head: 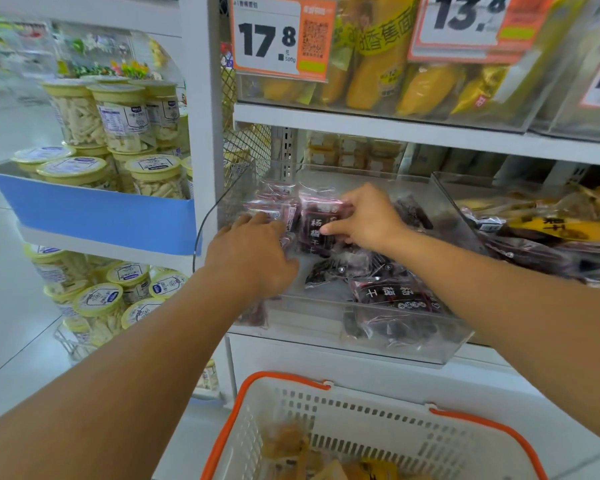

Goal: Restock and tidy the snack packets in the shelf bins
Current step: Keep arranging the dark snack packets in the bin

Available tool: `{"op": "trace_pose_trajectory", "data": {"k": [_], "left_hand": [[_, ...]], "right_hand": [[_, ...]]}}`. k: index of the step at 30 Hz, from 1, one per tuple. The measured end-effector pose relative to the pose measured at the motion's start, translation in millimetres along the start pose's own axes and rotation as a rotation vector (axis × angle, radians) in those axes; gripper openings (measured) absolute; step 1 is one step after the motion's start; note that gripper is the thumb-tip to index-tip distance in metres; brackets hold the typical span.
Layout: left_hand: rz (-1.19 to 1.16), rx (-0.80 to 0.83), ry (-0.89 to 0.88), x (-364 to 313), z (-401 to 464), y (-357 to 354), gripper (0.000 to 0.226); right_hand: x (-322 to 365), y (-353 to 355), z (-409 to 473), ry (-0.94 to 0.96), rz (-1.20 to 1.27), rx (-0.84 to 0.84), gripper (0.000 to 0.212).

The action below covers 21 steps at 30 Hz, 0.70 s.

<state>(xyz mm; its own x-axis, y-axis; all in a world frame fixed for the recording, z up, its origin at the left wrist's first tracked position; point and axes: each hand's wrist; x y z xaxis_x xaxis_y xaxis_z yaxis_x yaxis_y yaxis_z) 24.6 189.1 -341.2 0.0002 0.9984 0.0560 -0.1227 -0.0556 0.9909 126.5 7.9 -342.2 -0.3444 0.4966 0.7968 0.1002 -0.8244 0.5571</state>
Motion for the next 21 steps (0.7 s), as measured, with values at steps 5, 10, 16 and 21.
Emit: {"op": "trace_pose_trajectory", "data": {"k": [5,10,16,21], "left_hand": [[0.025,-0.019,0.006,1.4,1.0,-5.1,0.068],[0.008,-0.119,-0.063,3.2,0.3,-10.4,0.075],[0.084,-0.085,-0.18,1.8,5.6,-12.4,0.074],[0.029,-0.063,-0.159,0.3,8.9,-11.3,0.073]], "right_hand": [[-6.7,-22.8,12.7,-0.151,-0.198,-0.075,0.05],[-3.2,-20.3,12.2,-0.259,-0.379,0.063,0.049],[14.0,-4.1,-6.7,-0.295,-0.656,0.703,0.084],[6.3,-1.7,-17.9,-0.09,-0.722,0.533,0.036]]}}
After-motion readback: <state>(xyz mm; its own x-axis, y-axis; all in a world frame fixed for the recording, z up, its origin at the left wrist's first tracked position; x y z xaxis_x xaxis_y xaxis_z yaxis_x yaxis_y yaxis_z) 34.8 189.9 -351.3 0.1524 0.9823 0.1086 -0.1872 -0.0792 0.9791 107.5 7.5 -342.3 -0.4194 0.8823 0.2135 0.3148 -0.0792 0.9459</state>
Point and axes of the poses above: each hand's wrist, its own z-axis towards the middle knuckle, its own y-axis out of the back of the hand, x = y × z, and after that the axes turned 13 degrees about z, right-handed
